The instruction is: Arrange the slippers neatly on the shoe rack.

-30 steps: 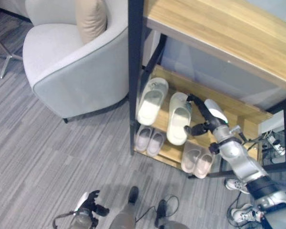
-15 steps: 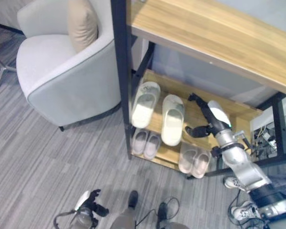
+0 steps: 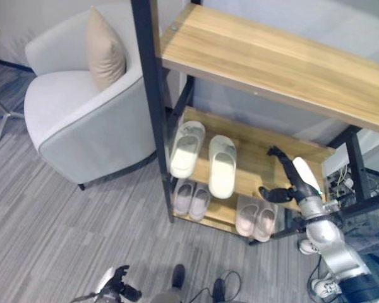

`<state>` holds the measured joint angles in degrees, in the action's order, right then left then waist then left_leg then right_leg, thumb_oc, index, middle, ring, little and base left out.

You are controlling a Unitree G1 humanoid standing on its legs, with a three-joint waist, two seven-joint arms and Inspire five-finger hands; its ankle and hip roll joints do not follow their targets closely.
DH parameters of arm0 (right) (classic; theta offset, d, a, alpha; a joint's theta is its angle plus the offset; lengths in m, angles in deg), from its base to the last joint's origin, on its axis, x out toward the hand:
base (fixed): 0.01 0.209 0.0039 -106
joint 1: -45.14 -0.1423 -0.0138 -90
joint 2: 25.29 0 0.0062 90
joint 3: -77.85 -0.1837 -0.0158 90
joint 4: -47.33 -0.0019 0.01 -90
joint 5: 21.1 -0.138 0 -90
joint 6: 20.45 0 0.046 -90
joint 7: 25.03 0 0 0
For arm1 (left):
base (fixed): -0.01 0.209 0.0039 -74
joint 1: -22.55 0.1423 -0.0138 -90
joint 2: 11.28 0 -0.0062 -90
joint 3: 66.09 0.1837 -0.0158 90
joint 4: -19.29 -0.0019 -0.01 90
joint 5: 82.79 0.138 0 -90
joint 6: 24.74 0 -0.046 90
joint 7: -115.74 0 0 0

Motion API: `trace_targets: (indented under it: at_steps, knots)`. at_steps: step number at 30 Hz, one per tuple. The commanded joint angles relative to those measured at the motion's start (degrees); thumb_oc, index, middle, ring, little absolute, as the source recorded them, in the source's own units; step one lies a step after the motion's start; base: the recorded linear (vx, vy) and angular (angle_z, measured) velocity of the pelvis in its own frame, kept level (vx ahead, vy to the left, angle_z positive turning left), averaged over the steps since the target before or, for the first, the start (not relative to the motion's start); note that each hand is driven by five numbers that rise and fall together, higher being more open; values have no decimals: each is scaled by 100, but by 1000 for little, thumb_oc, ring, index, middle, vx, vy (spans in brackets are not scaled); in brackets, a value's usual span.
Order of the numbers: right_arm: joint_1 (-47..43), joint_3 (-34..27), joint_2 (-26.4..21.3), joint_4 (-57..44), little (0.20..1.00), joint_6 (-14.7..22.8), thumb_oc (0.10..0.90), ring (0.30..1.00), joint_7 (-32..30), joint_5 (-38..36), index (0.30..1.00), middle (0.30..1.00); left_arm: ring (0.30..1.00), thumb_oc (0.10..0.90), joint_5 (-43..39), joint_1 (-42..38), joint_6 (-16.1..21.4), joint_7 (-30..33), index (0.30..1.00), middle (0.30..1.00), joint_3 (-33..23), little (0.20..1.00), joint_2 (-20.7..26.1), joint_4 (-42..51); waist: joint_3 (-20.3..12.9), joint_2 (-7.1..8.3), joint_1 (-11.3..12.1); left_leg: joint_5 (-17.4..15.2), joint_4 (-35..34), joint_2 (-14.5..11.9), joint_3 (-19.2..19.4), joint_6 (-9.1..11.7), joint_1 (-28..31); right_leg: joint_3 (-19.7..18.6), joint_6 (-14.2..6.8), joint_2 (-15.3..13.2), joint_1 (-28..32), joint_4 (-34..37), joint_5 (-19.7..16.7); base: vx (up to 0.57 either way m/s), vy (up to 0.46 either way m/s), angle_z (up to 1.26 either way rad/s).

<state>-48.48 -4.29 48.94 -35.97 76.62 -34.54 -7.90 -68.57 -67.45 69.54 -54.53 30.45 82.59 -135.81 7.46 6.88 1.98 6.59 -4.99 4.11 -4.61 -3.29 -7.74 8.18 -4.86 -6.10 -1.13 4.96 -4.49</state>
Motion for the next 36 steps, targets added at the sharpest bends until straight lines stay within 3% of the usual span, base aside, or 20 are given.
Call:
trace_targets:
  at_steps: [1, 10, 36]
  knots:
    - [-340, -378, -135, -302, 900, 423, 800, 900, -97, -141, 900, 900, 900, 800, 2, -174, 136, 141, 900, 900, 90, 900, -1, -341, -494, -124, 107, -1068, -1, -119, 337, 115, 786, -12, -426, -334, -53, -307, 308, 0, 0, 0]
    - [38, -150, 35, -254, 900, 538, 800, 900, 180, -184, 900, 900, 900, 800, 13, -115, 185, 88, 900, 900, 89, 900, -76, -356, -540, -210, 53, -1064, -1, -150, 365, 147, 852, -22, -401, -316, 12, -273, 324, -1, -11, -4]
    - [-1088, 757, 627, 871, 900, 394, 800, 900, 144, -657, 900, 900, 900, 800, -45, -215, 148, 164, 900, 900, 270, 900, -129, -545, -486, -282, 249, -954, -1, -67, 249, 137, 554, 58, -398, -378, -214, -223, 190, 4, 4, 1]
